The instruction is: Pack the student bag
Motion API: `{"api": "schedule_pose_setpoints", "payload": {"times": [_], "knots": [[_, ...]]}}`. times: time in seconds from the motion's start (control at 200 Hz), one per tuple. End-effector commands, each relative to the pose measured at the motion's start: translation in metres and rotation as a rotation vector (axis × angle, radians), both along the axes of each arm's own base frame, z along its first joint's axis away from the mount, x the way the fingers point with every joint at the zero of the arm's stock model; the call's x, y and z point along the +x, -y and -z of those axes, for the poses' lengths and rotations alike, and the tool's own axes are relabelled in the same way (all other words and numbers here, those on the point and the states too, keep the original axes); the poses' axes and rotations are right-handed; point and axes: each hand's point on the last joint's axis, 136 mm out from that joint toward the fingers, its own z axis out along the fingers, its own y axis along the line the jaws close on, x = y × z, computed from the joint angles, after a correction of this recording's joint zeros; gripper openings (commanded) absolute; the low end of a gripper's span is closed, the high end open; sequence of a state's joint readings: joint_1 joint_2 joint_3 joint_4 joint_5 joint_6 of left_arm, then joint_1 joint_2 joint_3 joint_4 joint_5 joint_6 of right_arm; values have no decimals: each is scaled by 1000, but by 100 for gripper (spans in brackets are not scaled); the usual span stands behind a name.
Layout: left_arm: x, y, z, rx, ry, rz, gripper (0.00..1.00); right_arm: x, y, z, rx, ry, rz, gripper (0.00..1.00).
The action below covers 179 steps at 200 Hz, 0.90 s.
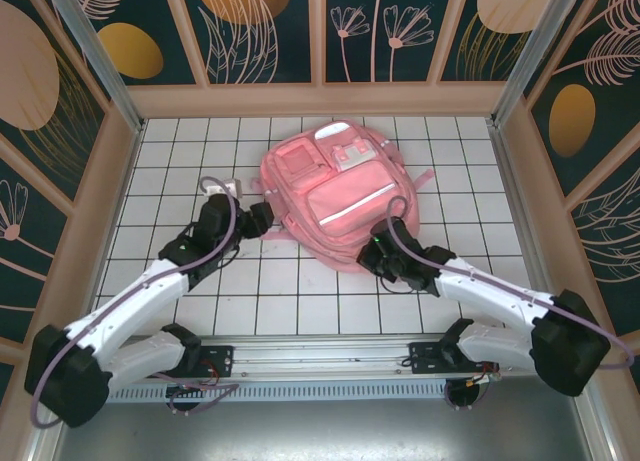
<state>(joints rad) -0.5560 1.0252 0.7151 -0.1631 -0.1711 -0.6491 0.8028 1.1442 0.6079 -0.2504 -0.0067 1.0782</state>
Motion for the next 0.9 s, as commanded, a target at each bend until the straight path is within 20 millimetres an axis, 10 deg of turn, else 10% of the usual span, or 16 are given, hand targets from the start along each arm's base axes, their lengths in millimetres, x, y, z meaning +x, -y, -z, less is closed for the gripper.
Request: {"api": "schedule_pose_setpoints", "payload": {"times": [0.0,0.47,0.696,0.891], "knots": [[-8,-19,-12,124,-20,-18,73,-9,-49,-27,83,26,-168,0],[-2,-22,-54,127,92,-31,84,-40,-186,-46,187,-4,-521,18],[-6,-25,-59,124,112,-30,98,-35,-164,-30,78,-15,-466,11],[-1,-16,-59,131,113,16,99,-45,-158,-67,91,115,-536,42]]}}
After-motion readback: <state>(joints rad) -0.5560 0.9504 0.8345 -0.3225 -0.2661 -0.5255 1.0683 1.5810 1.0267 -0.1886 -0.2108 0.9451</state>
